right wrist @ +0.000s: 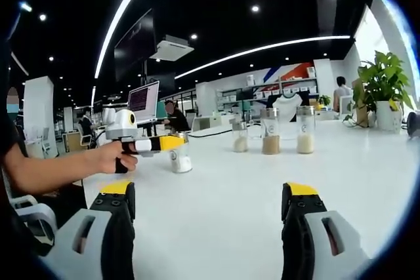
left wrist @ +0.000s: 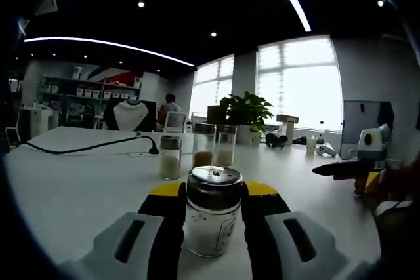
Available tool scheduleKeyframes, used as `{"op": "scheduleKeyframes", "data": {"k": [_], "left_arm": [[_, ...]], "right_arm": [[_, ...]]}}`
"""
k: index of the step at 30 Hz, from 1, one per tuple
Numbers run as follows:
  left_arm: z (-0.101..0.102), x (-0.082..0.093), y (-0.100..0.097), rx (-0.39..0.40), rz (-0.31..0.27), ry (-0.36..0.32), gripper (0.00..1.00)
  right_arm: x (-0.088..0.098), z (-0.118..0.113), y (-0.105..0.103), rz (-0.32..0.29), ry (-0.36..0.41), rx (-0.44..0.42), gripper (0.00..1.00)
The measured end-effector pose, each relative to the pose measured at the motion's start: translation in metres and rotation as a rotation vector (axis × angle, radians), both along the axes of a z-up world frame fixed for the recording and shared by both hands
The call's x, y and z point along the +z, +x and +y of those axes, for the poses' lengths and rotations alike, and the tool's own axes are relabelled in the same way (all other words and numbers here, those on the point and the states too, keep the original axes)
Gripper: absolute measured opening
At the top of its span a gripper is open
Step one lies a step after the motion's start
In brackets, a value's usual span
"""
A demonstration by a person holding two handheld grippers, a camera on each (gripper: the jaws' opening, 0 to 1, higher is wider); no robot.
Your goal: Rotate the seasoning bottle until the label or dispensing opening points toward the visible target arrow and the bottle remains upright within the marked orientation range
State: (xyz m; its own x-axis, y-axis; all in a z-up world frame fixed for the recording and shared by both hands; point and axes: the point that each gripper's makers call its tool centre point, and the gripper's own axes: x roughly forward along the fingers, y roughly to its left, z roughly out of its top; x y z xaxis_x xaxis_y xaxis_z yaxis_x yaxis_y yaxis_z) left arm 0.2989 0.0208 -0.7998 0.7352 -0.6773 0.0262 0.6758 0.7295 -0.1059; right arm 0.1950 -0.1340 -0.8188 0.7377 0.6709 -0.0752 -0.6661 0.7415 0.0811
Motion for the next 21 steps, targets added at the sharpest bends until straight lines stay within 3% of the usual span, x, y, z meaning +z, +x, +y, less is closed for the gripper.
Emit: {"op": "scheduleKeyframes", "data": {"k": [21], "left_arm": [[-0.0024, 0.0009, -0.0008, -0.069, 0.012, -0.012, 0.35]], "right_arm": [[0.0031, 0.0073, 0.0023, -0.007, -0.012, 0.019, 0.94]]}}
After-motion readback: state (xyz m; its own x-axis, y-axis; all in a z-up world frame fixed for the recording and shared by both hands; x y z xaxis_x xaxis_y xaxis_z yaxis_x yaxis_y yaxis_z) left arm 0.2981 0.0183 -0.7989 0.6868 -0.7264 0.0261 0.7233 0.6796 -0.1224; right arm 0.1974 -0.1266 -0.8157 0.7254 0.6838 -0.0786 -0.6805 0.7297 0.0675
